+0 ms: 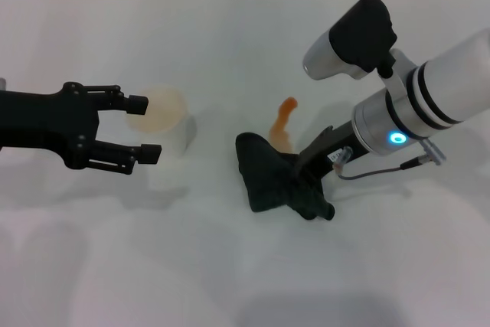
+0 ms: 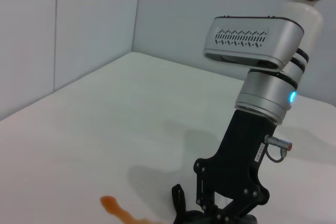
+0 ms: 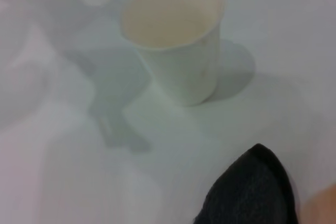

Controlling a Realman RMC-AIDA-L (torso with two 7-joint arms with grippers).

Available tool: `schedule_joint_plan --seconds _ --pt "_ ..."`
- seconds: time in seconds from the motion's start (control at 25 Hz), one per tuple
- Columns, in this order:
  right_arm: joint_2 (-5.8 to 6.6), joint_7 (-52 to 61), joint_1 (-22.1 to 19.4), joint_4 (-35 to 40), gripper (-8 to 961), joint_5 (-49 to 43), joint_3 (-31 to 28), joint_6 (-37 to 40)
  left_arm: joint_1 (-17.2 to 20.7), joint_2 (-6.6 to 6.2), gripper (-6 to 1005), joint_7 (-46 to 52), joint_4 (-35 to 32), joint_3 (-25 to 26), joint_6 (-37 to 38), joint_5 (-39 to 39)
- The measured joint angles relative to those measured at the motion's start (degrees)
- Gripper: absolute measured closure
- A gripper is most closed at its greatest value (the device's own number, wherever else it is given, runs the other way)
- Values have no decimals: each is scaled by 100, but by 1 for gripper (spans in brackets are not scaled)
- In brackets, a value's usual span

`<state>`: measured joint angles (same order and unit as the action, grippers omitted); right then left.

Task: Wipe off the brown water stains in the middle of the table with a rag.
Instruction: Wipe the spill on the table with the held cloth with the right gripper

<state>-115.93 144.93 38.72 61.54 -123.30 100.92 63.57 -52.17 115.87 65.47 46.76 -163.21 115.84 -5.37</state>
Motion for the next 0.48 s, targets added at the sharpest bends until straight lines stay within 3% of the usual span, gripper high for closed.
schedule_joint_plan --seconds 0.48 --pt "2 14 108 -211 883 -9 39 -328 -13 18 111 0 43 0 0 -8"
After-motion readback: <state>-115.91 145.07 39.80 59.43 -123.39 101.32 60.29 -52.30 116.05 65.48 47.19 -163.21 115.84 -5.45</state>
